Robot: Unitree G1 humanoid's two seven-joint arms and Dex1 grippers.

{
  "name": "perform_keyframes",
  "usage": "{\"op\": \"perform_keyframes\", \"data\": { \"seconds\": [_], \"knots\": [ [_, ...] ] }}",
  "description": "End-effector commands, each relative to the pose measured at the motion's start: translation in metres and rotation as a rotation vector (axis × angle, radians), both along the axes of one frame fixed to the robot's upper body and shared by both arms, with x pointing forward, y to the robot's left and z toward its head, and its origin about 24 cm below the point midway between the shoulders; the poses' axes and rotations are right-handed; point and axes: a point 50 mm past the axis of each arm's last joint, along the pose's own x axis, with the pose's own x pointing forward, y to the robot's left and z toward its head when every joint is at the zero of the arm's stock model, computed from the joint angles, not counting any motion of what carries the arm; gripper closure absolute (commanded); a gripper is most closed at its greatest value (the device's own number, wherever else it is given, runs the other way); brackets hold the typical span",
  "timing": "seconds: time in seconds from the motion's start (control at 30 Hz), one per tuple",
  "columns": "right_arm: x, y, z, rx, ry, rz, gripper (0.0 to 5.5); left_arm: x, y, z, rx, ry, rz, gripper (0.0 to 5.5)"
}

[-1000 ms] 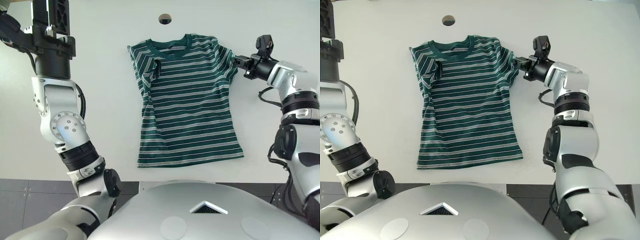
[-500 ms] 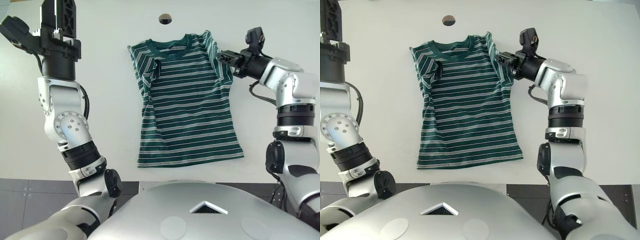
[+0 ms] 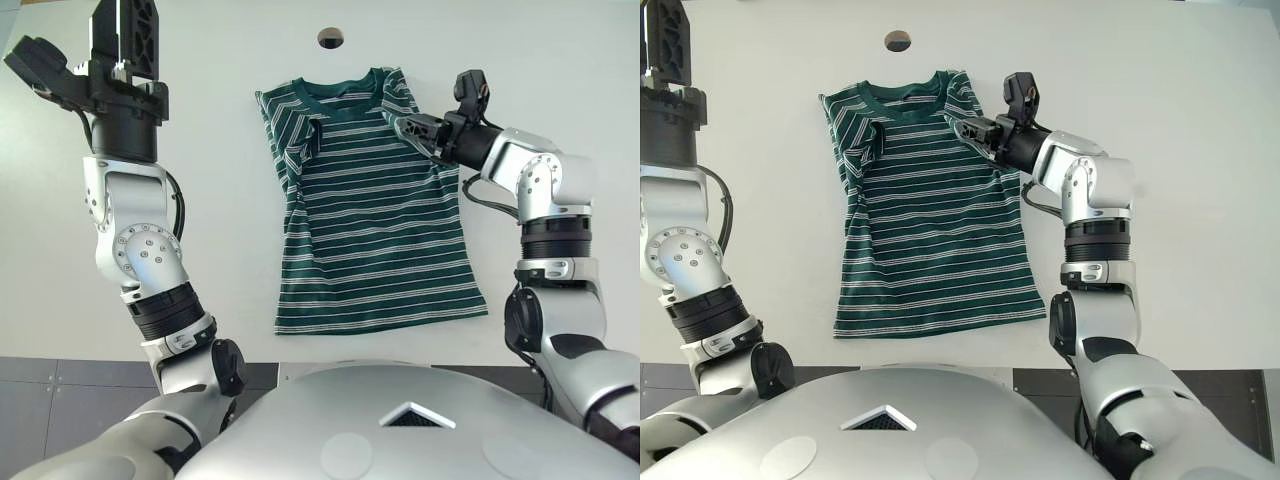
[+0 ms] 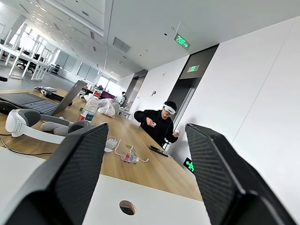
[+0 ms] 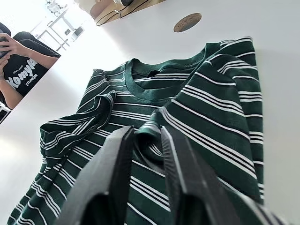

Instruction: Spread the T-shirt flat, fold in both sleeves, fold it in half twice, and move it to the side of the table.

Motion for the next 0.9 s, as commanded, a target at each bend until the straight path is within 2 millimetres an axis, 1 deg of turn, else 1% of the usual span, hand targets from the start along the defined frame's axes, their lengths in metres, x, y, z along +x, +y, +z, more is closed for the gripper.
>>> {"op": "perform_keyframes", "data": {
  "seconds": [0.03,0.2,0.27,0.33,0.37,0.4,0.43,0.47,0.5,0.53,0.57,0.6,0.63,0.67,0.73,0.77,0.83,0.9],
  "knots": [
    [-0.001,0.004,0.006,0.030,0.009,0.018,3.74,0.001,0.000,-0.003,-0.024,0.010,-0.004,2.42],
    [-0.006,0.008,0.014,0.070,0.012,0.052,2.95,0.002,0.001,-0.003,-0.035,0.013,-0.006,2.42],
    [-0.009,0.004,0.027,0.135,-0.005,0.072,2.55,0.001,-0.003,-0.005,-0.020,0.024,-0.034,2.42],
    [-0.018,-0.018,0.048,0.182,-0.116,0.130,2.24,-0.004,-0.012,-0.006,0.153,0.024,-0.095,2.42],
    [-0.026,-0.032,0.058,0.155,-0.235,0.179,2.18,-0.009,-0.016,-0.007,0.296,0.008,-0.130,2.42],
    [-0.039,-0.051,0.067,0.093,-0.385,0.258,2.18,-0.015,-0.018,-0.009,0.462,-0.009,-0.169,2.42],
    [-0.063,-0.069,0.074,0.053,-0.565,0.401,2.18,-0.023,-0.015,-0.013,0.637,-0.037,-0.207,2.42],
    [-0.083,-0.084,0.073,-0.044,-0.632,0.492,2.18,-0.031,-0.011,-0.018,0.790,-0.062,-0.249,2.42],
    [-0.097,-0.096,0.068,-0.153,-0.676,0.551,2.18,-0.040,-0.007,-0.023,0.938,-0.085,-0.297,2.42],
    [-0.111,-0.111,0.060,-0.279,-0.676,0.613,2.18,-0.053,-0.003,-0.032,1.132,-0.097,-0.387,2.42],
    [-0.121,-0.126,0.052,-0.399,-0.654,0.655,2.18,-0.066,0.002,-0.045,1.365,-0.088,-0.489,2.42],
    [-0.128,-0.137,0.046,-0.502,-0.640,0.708,2.18,-0.077,0.008,-0.056,1.546,-0.081,-0.590,2.42],
    [-0.133,-0.147,0.039,-0.647,-0.653,0.792,2.18,-0.089,0.014,-0.065,1.651,-0.060,-0.705,2.42],
    [-0.138,-0.153,0.032,-0.733,-0.649,0.867,2.18,-0.098,0.019,-0.070,1.711,-0.047,-0.793,2.42],
    [-0.146,-0.161,0.023,-0.810,-0.636,0.979,2.18,-0.111,0.025,-0.072,1.803,-0.041,-0.939,2.42],
    [-0.149,-0.163,0.021,-0.815,-0.630,1.018,2.18,-0.119,0.027,-0.073,1.869,-0.041,-1.025,2.42],
    [-0.152,-0.162,0.015,-0.812,-0.625,1.088,2.18,-0.131,0.027,-0.078,1.922,-0.059,-1.153,2.42],
    [-0.159,-0.161,0.007,-0.805,-0.610,1.152,2.18,-0.135,0.027,-0.085,1.955,-0.081,-1.233,2.42]
  ]
}}
